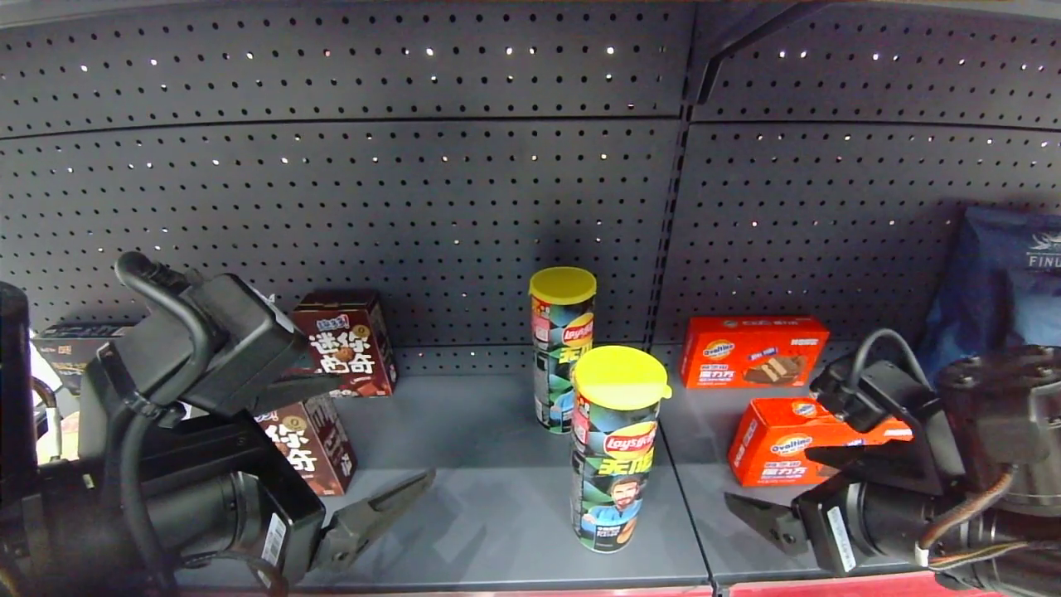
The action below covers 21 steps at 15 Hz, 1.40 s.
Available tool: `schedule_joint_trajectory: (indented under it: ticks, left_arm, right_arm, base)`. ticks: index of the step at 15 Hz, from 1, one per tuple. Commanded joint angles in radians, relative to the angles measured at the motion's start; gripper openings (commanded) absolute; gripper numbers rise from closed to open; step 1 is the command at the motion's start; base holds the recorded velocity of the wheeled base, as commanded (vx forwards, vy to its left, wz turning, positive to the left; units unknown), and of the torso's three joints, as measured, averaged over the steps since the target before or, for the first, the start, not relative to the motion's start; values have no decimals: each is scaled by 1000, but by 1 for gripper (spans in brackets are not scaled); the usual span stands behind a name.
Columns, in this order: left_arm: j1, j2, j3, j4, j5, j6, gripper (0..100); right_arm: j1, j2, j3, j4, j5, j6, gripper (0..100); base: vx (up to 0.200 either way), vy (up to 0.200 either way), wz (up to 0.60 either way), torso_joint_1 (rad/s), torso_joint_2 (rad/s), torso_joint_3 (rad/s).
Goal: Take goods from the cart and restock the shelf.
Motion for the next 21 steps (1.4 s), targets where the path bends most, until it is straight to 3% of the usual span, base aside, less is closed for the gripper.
schedule_joint_trajectory:
  ticks: [1, 21]
  left_arm:
    - [0, 6, 2, -2, 2, -3, 100]
    - [0, 3, 9, -25, 1, -6, 100]
  right_arm:
    - [20, 81, -48, 2, -4, 0, 100]
    - [63, 302, -198, -3, -29, 0, 100]
  base:
    - [0, 0, 0, 0, 0, 0]
    - [0, 0, 0, 0, 0, 0]
